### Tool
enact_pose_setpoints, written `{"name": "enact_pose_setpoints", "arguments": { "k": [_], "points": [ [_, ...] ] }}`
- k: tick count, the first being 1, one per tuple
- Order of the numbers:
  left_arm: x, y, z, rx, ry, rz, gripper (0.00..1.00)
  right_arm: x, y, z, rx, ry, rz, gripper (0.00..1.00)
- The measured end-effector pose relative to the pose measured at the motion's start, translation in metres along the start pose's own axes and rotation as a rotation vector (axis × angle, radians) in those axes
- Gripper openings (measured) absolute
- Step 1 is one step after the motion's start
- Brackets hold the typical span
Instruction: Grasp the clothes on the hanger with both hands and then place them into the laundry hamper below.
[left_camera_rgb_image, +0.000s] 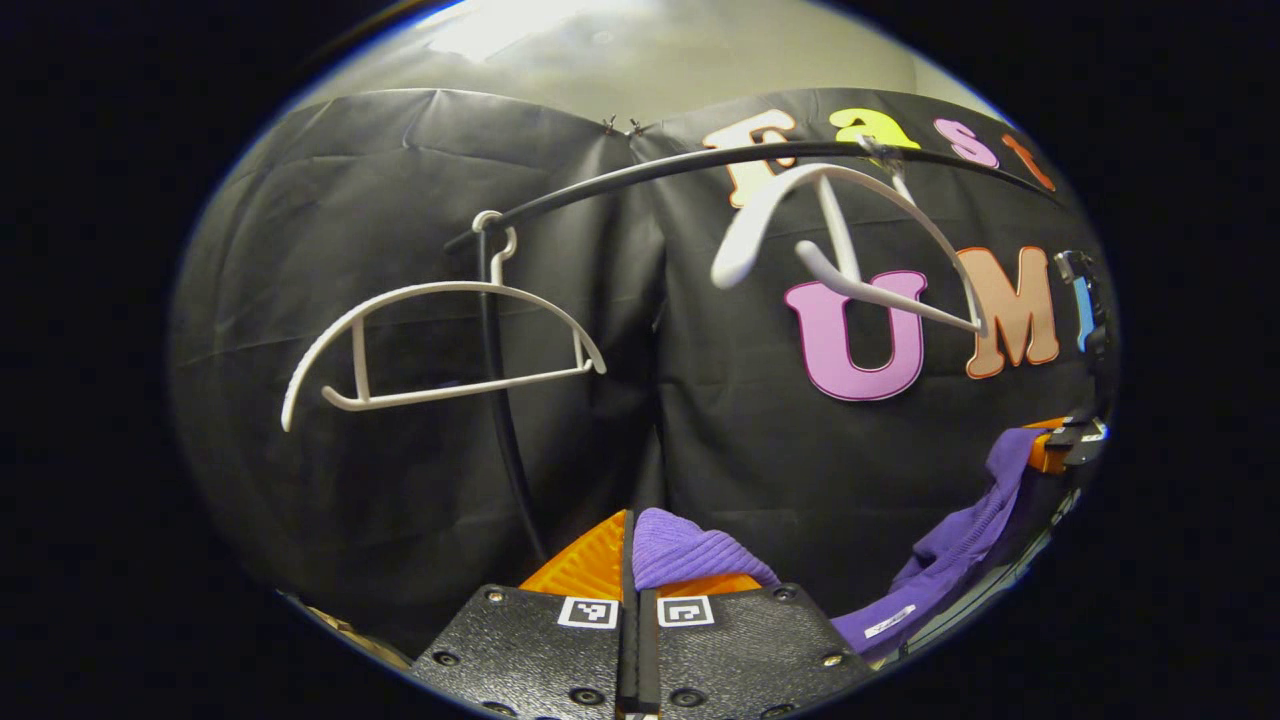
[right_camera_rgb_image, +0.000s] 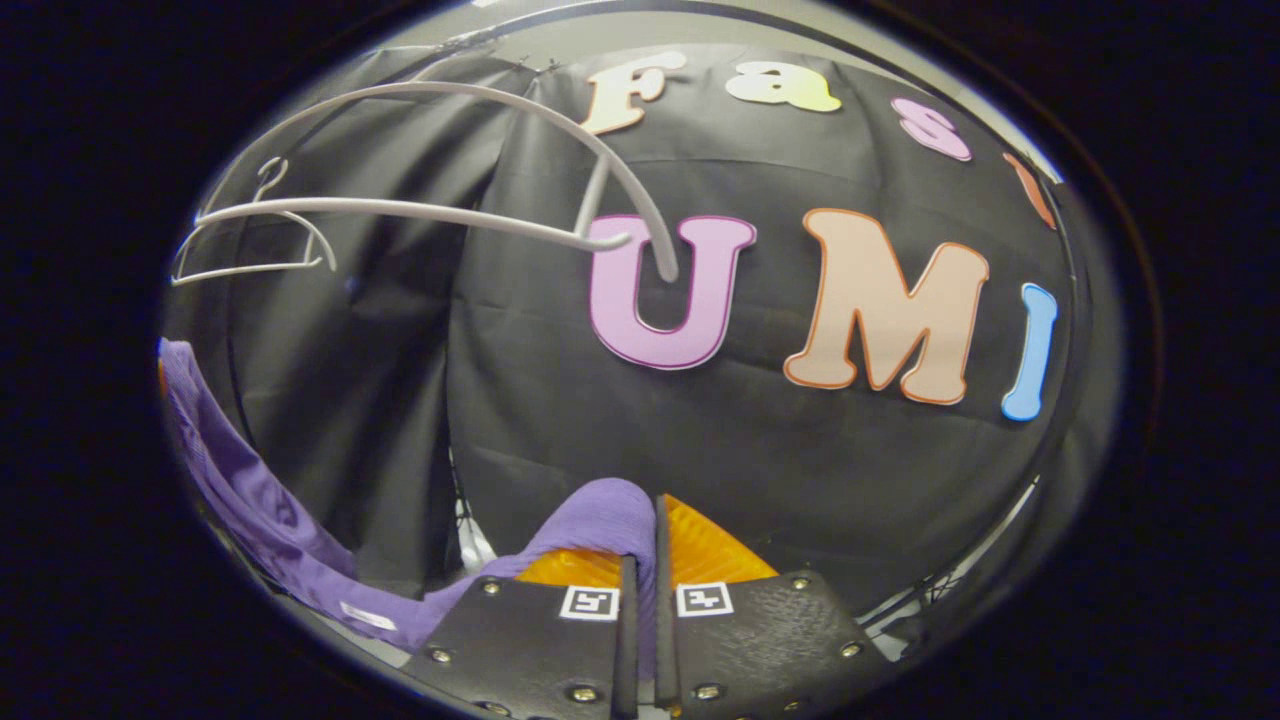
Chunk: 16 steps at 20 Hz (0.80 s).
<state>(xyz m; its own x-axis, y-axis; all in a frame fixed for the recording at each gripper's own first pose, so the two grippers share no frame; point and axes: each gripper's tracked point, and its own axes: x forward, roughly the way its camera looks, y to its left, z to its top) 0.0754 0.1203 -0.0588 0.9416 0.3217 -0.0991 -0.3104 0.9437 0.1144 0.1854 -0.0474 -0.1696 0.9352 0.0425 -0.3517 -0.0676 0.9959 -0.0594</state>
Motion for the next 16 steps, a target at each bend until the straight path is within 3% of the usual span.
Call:
{"name": "enact_pose_setpoints", "arguments": {
  "k": [1, 8, 10, 16],
  "points": [
    [-0.001, -0.007, -0.002, 0.004, 0.0, -0.014, 0.0, -0.003, 0.006, 0.001, 0.0, -0.003, 0.015, 0.07],
    [-0.004, -0.05, -0.014, 0.026, 0.011, -0.129, 0.0, -0.023, 0.045, -0.006, -0.023, 0.004, 0.115, 0.12],
    [-0.003, -0.062, -0.023, 0.025, 0.03, -0.16, 0.0, -0.028, 0.053, -0.016, -0.028, 0.02, 0.14, 0.07],
    [-0.003, -0.094, -0.062, 0.022, 0.111, -0.255, 0.0, -0.036, 0.072, -0.053, -0.045, 0.088, 0.179, 0.07]
  ]
}}
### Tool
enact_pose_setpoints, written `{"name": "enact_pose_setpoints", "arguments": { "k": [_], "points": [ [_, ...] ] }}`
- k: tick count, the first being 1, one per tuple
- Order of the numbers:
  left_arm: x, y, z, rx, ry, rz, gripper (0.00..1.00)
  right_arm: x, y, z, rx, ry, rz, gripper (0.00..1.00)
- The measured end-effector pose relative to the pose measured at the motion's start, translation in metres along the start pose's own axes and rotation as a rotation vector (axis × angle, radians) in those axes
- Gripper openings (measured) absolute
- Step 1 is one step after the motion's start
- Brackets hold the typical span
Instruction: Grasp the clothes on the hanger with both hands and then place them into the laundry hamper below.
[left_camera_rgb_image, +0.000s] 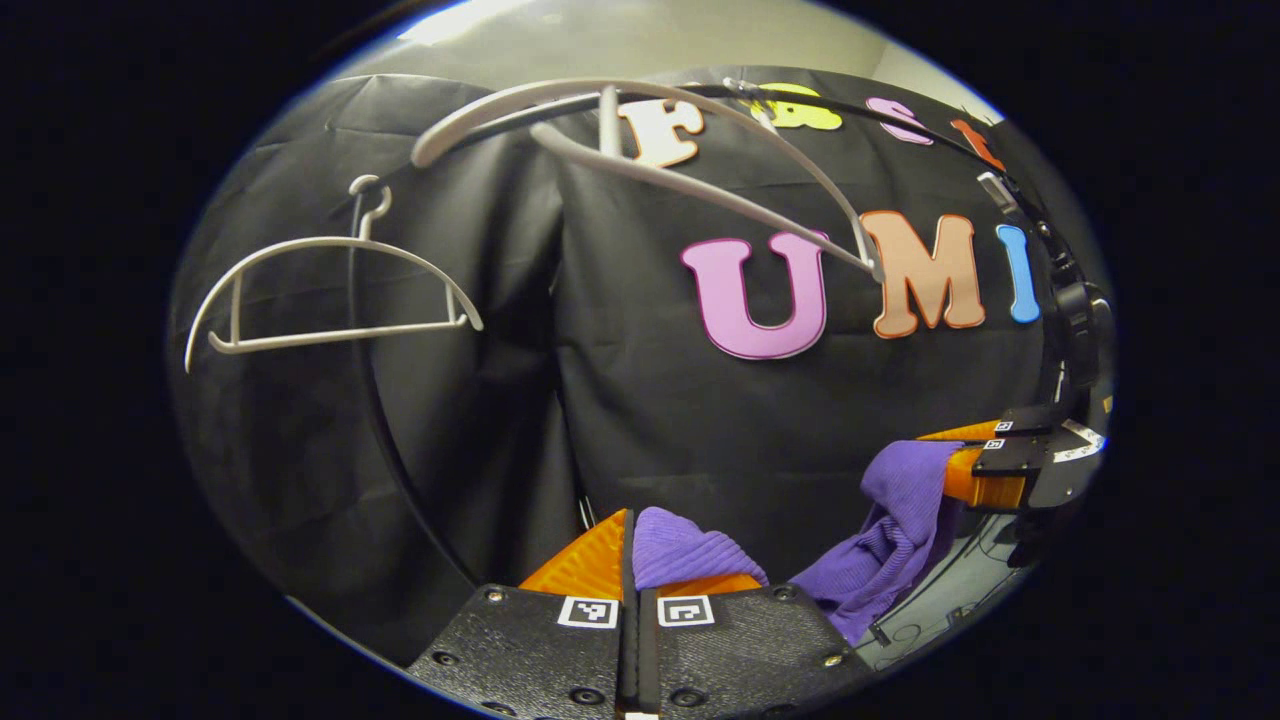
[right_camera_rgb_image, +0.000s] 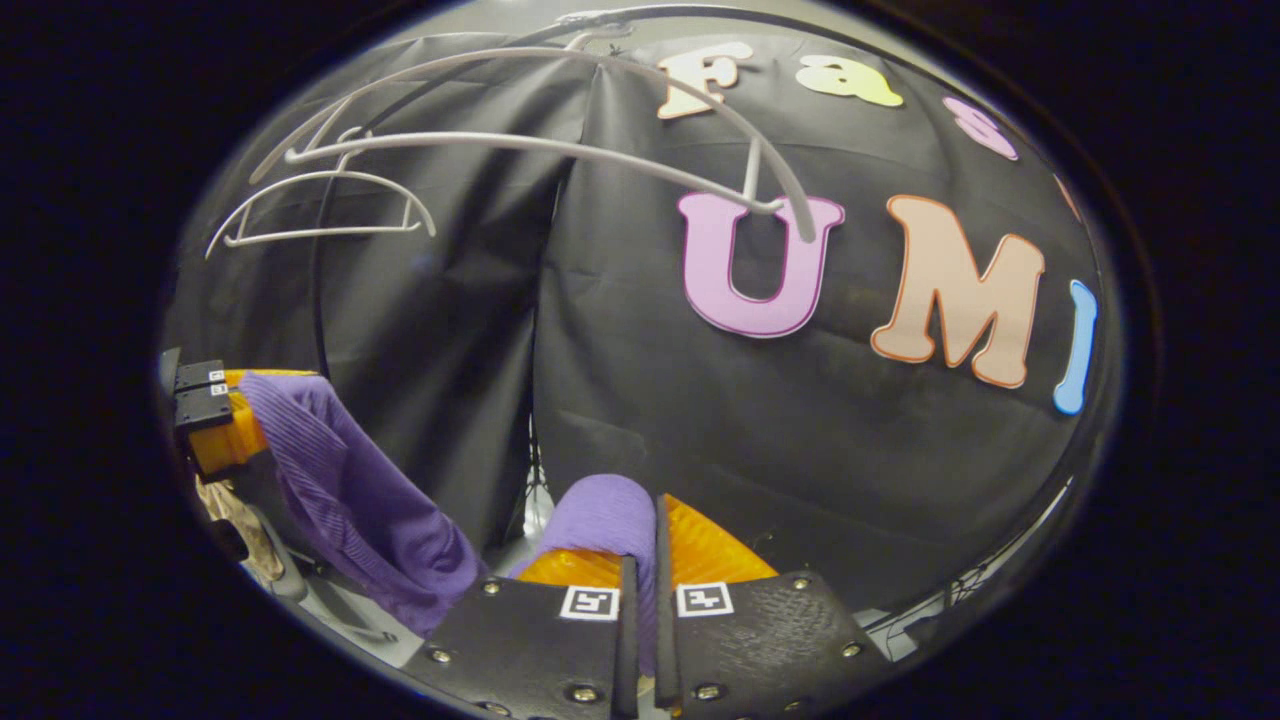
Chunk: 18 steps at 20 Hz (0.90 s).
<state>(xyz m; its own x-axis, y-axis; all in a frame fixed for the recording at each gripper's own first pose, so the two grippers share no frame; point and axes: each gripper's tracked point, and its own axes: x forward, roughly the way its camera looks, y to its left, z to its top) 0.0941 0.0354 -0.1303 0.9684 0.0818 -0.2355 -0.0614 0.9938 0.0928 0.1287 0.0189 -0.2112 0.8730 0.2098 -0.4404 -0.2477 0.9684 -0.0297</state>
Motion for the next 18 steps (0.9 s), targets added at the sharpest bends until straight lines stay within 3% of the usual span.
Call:
{"name": "enact_pose_setpoints", "arguments": {
  "k": [10, 18],
  "points": [
    [0.016, -0.04, -0.075, -0.058, 0.187, -0.134, 0.0, 0.001, 0.024, -0.078, 0.0, 0.157, 0.041, 0.07],
    [0.023, -0.056, -0.129, -0.062, 0.307, -0.179, 0.01, 0.003, 0.043, -0.125, 0.032, 0.268, 0.063, 0.07]
  ]
}}
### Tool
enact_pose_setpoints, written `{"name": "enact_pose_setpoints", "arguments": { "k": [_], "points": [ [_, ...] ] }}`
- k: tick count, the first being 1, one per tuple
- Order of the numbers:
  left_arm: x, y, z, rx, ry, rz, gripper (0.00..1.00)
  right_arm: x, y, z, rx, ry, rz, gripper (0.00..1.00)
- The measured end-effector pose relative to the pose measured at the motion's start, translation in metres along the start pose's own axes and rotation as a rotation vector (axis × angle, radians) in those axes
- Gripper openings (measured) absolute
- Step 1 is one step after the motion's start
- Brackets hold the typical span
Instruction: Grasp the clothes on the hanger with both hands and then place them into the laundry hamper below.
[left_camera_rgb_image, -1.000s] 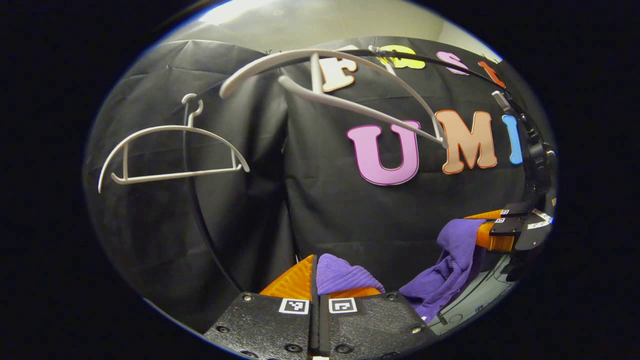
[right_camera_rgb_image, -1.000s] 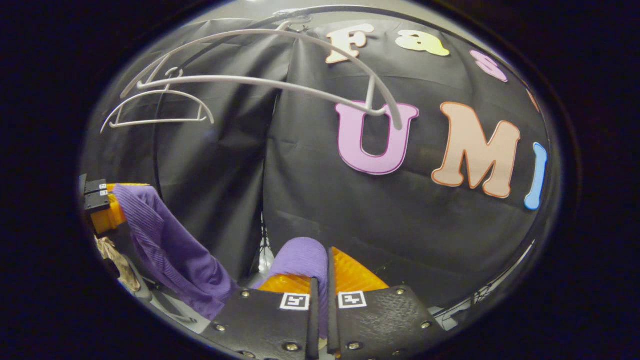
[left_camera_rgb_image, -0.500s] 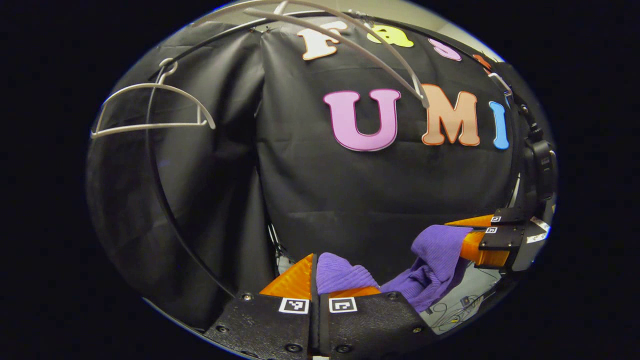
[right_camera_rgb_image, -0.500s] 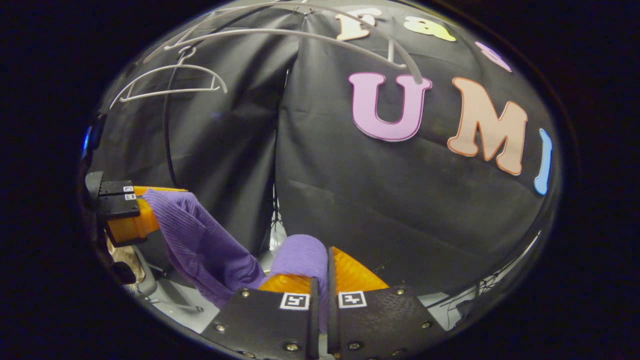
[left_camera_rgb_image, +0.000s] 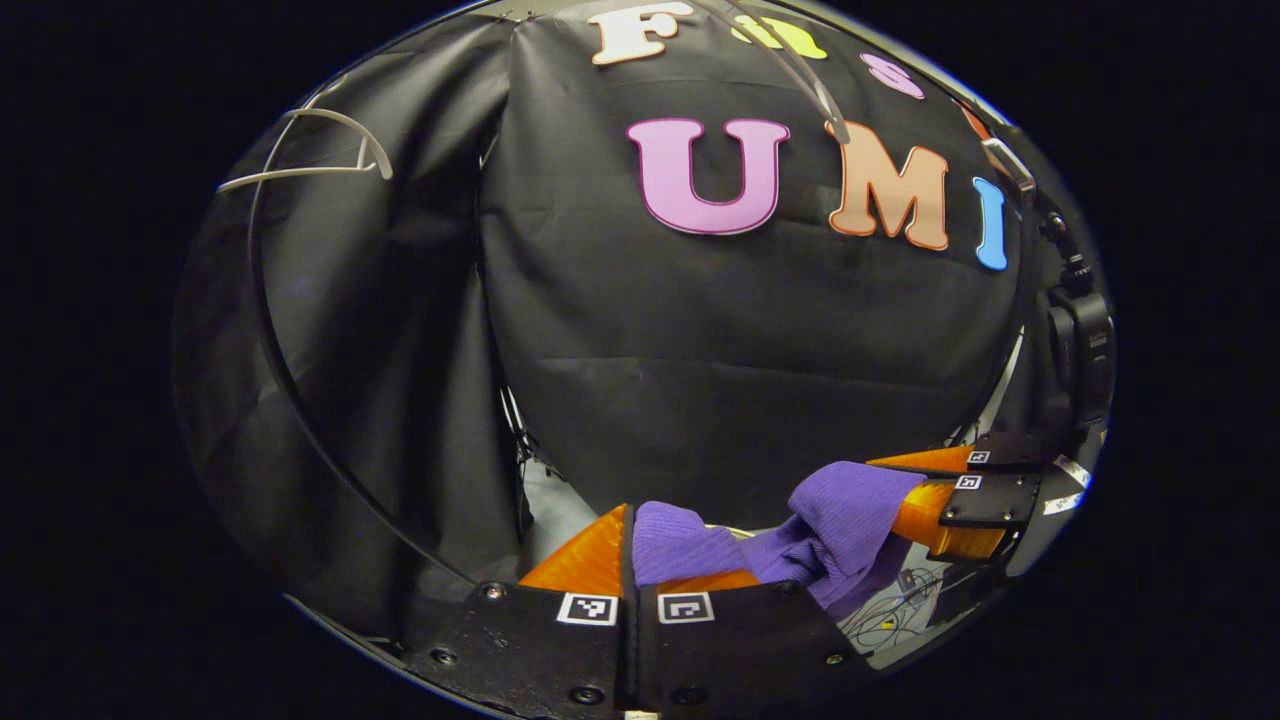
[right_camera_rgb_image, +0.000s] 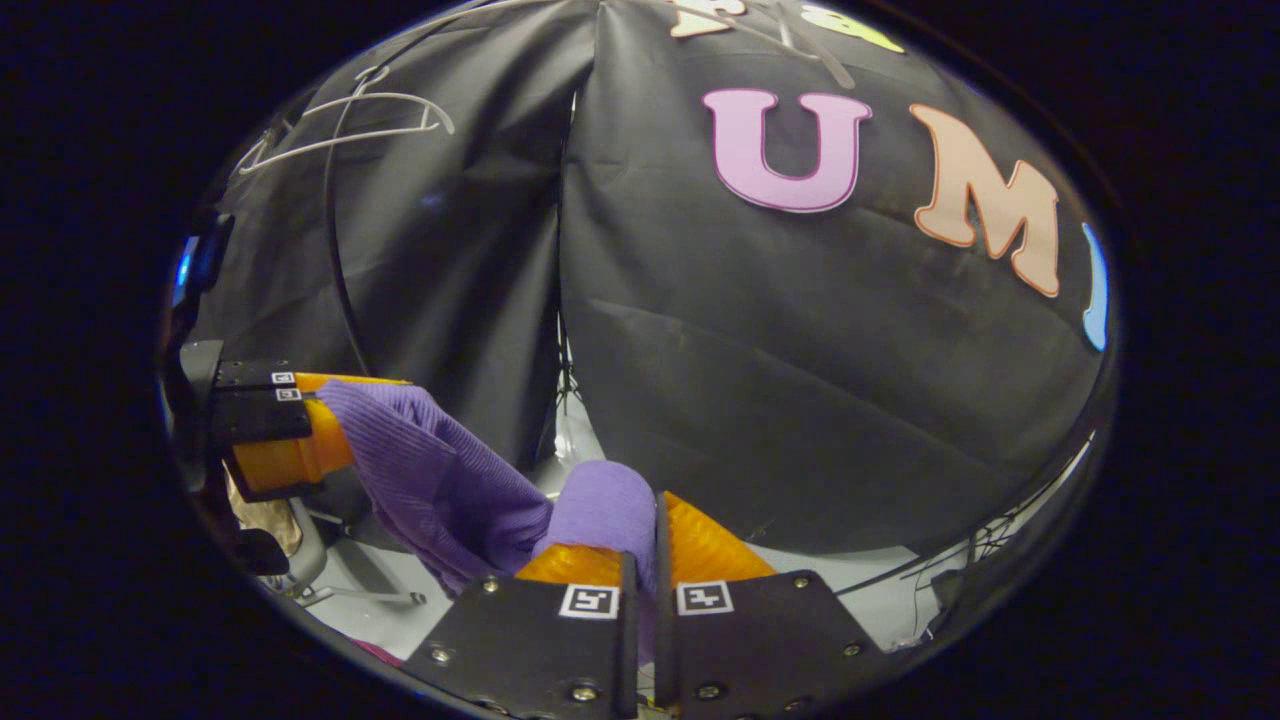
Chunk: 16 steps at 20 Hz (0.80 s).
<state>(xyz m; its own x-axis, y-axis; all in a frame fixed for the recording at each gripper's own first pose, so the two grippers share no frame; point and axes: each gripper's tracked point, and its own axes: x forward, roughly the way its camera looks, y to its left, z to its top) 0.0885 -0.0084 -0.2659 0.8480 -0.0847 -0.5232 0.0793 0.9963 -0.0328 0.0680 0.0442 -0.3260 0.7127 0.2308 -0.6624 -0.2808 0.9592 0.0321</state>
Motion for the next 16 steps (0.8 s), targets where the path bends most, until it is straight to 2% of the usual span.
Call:
{"name": "enact_pose_setpoints", "arguments": {
  "k": [9, 12, 13, 14, 15, 16],
  "points": [
    [0.015, -0.014, -0.053, -0.029, 0.149, -0.052, 0.01, 0.007, 0.006, -0.034, 0.022, 0.106, 0.022, 0.07],
    [0.017, -0.019, -0.068, -0.044, 0.197, -0.072, 0.03, 0.007, 0.005, -0.029, 0.024, 0.091, 0.02, 0.07],
    [0.018, -0.021, -0.072, -0.048, 0.206, -0.078, 0.07, 0.007, 0.004, -0.027, 0.021, 0.091, 0.019, 0.07],
    [0.016, -0.021, -0.074, -0.048, 0.211, -0.081, 0.03, 0.006, 0.003, -0.027, 0.019, 0.09, 0.016, 0.07],
    [0.016, -0.02, -0.071, -0.048, 0.203, -0.081, 0.12, 0.006, 0.002, -0.027, 0.02, 0.09, 0.014, 0.07],
    [0.018, -0.02, -0.069, -0.049, 0.195, -0.083, 0.13, 0.006, 0.001, -0.027, 0.022, 0.091, 0.012, 0.07]
  ]
}}
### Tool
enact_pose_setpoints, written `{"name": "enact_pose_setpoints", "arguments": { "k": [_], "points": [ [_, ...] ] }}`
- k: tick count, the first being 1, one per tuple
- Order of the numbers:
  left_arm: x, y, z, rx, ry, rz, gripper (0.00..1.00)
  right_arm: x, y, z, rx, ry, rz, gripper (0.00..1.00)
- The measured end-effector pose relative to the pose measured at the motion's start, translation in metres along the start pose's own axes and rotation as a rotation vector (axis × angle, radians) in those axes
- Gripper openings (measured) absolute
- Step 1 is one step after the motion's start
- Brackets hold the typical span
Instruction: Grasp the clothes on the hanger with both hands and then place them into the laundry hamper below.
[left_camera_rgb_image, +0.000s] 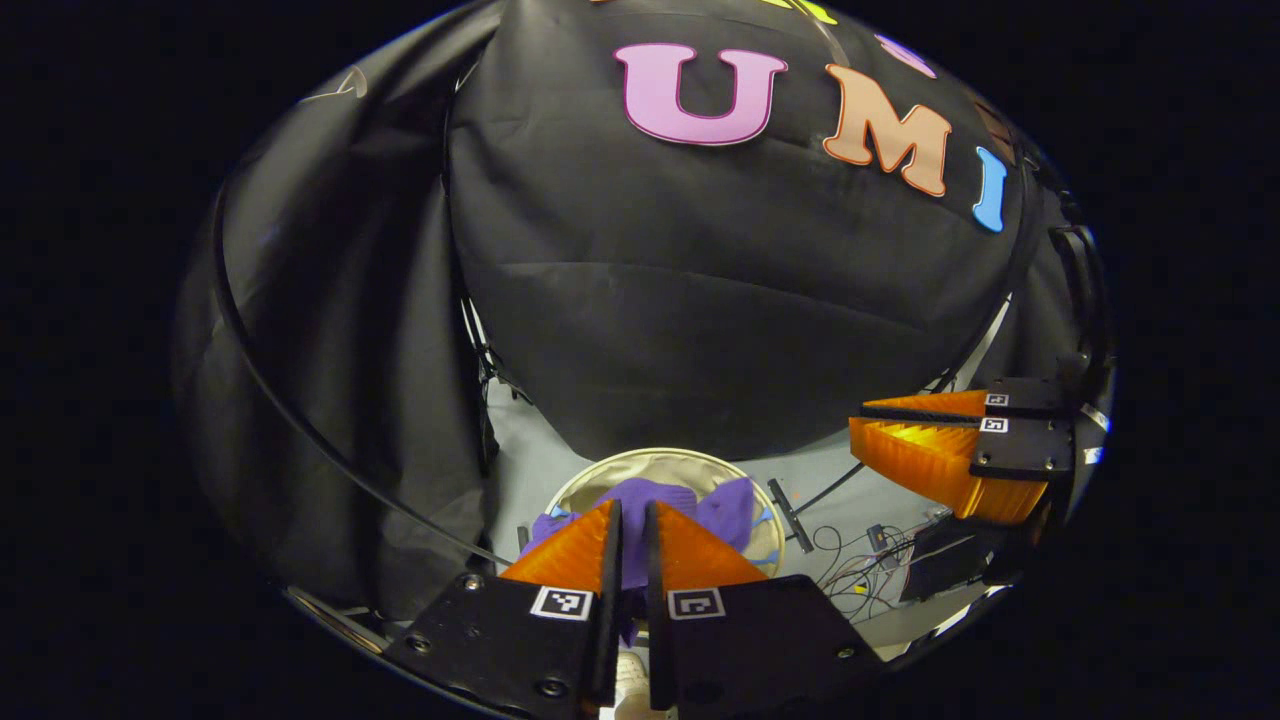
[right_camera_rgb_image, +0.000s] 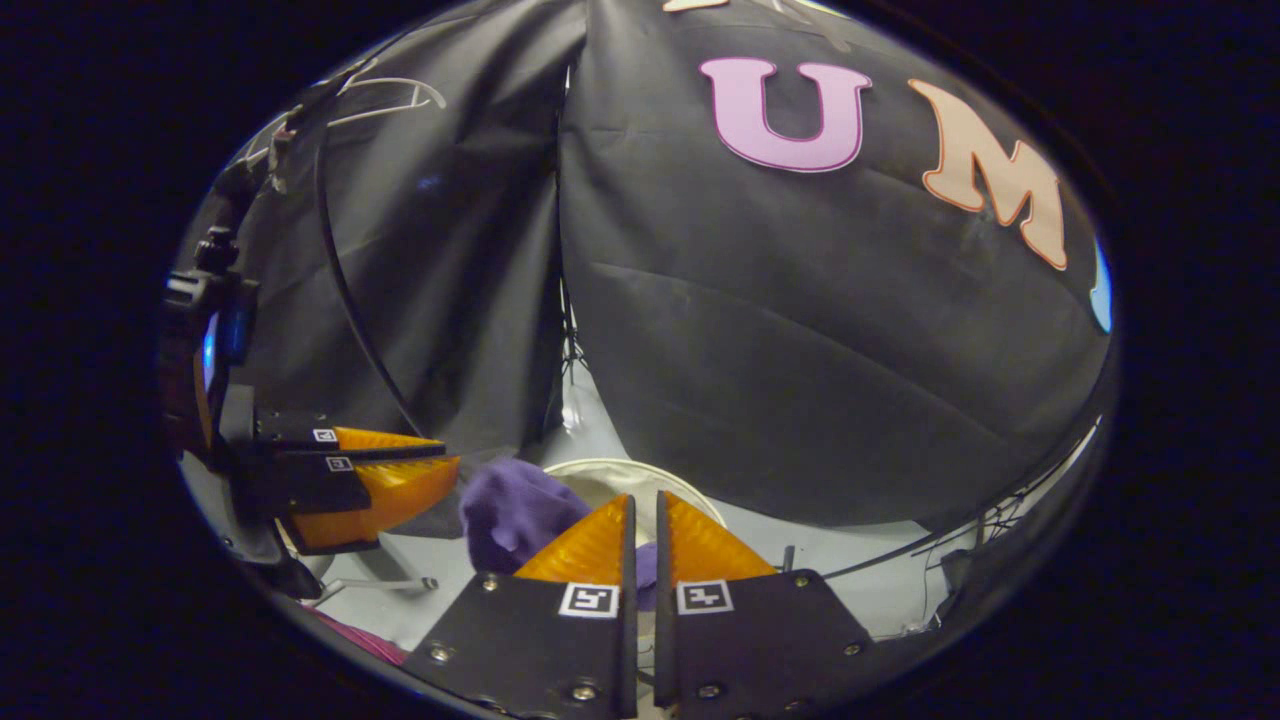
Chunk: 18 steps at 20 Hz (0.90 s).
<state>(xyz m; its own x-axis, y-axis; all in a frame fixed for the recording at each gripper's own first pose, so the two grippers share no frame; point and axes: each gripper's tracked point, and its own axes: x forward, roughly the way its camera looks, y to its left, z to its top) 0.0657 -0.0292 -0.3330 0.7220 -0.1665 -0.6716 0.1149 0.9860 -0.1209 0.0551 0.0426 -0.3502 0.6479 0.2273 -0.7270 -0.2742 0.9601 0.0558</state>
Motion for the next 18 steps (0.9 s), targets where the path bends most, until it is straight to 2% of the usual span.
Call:
{"name": "enact_pose_setpoints", "arguments": {
  "k": [18],
  "points": [
    [0.002, -0.002, 0.012, 0.008, -0.047, -0.006, 0.13, -0.01, -0.001, 0.002, 0.01, -0.021, -0.013, 0.07]
  ]
}}
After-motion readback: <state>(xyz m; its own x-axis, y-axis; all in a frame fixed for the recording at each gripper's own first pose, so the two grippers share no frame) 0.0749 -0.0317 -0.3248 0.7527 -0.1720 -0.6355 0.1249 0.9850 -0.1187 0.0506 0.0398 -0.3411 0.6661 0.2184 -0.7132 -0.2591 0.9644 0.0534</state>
